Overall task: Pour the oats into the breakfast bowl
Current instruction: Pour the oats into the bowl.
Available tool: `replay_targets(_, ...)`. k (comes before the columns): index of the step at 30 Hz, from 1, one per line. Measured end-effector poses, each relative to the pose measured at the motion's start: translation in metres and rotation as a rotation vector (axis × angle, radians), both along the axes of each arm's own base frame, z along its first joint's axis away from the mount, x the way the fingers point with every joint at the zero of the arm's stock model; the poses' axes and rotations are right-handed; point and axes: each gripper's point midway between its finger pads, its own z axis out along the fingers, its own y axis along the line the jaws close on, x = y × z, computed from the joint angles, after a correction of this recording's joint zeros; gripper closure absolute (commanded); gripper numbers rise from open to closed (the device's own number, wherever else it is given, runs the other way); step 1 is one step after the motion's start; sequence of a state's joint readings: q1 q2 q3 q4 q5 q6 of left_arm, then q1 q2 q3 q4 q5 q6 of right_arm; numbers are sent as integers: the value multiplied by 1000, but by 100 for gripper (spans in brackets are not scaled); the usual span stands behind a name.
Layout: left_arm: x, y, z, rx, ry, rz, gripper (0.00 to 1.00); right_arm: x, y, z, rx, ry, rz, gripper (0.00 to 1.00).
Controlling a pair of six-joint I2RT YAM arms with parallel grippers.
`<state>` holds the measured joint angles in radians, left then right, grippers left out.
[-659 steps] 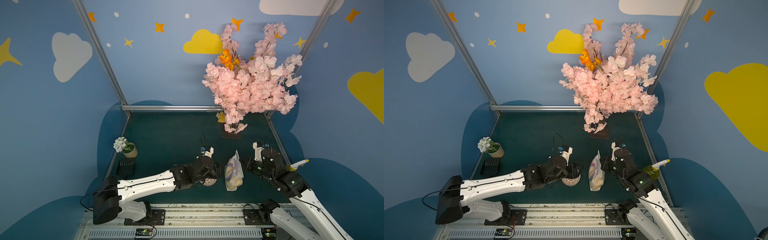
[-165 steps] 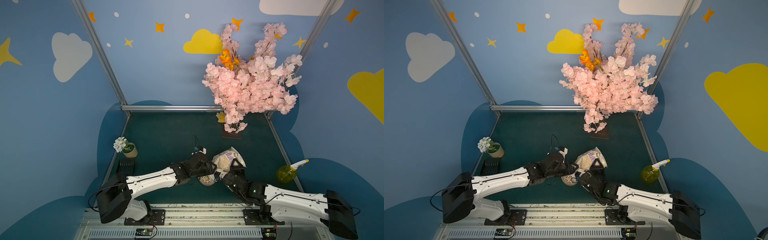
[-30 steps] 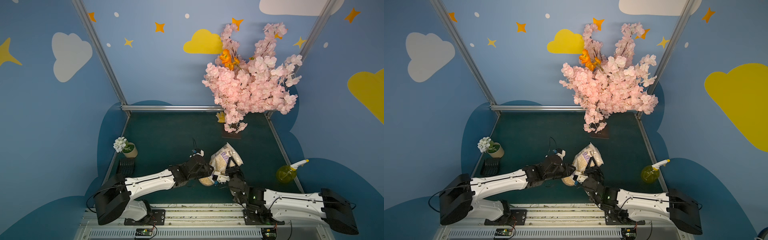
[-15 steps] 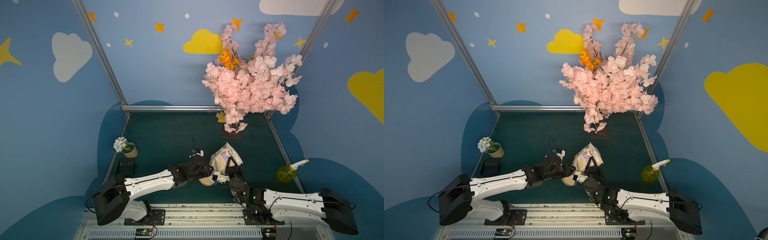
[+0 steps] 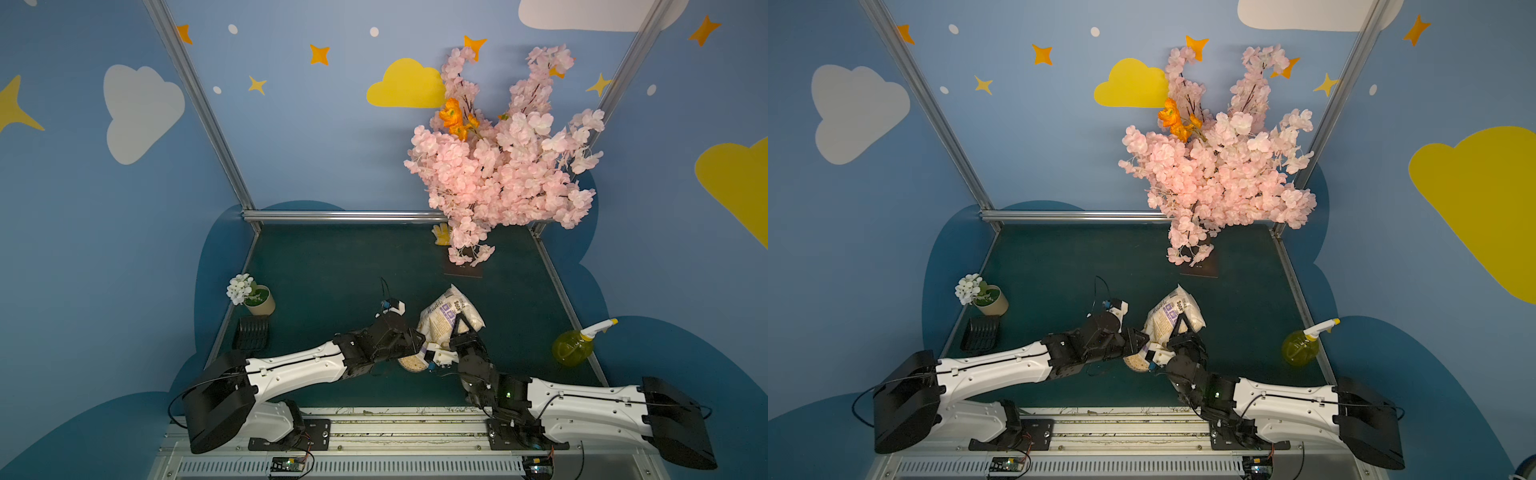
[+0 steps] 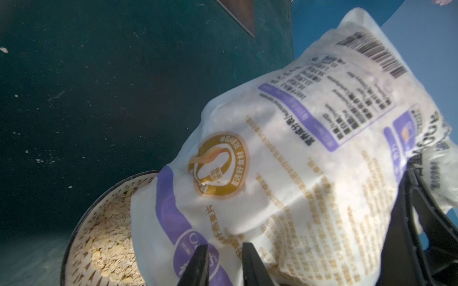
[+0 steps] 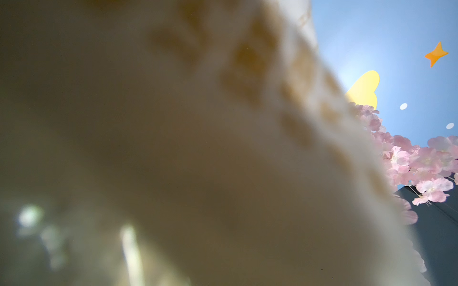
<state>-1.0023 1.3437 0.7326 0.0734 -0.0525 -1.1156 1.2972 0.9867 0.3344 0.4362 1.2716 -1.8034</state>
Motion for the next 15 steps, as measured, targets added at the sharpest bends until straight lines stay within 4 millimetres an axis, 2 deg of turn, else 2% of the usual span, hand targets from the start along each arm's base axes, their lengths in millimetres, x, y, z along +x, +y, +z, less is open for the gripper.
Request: replay_targets(15,0,2,3,-9,-3,10,74,4,-1,0,-1,7,-3,100)
